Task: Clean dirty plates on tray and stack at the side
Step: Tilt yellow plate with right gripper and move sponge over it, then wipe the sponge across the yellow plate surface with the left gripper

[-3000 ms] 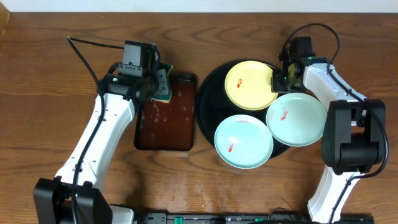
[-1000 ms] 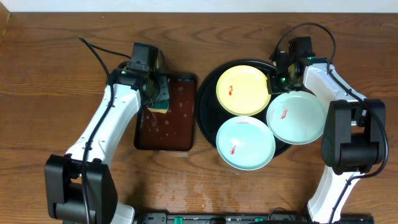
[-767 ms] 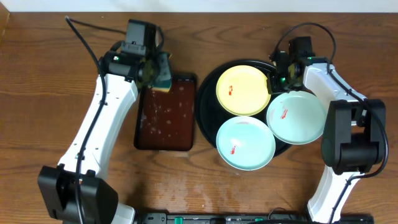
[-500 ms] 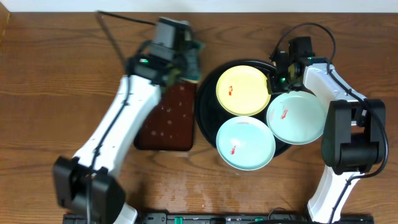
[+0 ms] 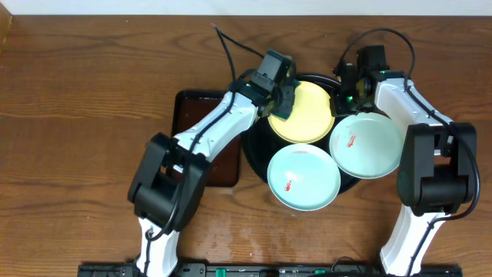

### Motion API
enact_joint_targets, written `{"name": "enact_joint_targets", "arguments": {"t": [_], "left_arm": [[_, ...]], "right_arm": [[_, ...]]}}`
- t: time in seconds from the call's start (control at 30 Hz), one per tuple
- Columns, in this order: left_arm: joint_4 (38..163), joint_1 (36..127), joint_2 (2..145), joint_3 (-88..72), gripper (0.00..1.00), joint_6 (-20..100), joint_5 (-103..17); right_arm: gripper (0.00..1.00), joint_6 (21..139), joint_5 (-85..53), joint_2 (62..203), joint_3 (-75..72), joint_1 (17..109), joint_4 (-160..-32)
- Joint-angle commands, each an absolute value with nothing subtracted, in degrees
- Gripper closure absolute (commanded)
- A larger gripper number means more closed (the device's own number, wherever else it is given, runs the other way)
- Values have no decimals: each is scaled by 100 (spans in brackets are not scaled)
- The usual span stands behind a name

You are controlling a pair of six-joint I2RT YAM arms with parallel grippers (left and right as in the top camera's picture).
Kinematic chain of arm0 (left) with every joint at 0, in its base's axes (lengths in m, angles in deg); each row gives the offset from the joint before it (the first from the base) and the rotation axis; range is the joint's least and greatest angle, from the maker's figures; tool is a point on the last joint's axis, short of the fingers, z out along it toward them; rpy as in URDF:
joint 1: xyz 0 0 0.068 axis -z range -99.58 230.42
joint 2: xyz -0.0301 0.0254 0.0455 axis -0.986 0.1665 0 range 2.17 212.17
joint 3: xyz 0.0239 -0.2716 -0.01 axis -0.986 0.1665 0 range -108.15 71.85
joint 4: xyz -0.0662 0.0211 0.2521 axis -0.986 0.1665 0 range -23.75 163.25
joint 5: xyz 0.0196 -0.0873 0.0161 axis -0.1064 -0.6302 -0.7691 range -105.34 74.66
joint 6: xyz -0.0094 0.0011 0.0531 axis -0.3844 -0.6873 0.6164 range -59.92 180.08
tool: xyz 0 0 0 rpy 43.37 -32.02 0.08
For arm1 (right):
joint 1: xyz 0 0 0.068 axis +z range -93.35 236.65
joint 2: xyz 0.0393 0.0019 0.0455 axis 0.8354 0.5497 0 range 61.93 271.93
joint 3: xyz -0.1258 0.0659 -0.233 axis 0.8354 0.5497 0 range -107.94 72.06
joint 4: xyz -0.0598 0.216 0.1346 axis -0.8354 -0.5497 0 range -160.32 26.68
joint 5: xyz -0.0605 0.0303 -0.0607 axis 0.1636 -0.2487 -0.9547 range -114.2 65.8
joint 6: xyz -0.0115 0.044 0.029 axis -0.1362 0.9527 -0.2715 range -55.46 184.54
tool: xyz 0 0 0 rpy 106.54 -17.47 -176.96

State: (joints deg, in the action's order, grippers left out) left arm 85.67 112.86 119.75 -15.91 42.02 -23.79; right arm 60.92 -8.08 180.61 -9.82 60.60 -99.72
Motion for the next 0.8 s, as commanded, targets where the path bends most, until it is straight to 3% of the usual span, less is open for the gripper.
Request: {"name": "enact_joint_targets", "arguments": {"t": [0.0, 0.77], "left_arm": [[8518, 11291, 12093, -1628, 93, 4178, -2036], [8202, 11313, 12775, -1613, 93, 4086, -2023]], "right_arm": [[99, 5977, -718, 18089, -939, 6088, -9990], [99, 5977, -721, 18089, -923, 6088, -9948]]}}
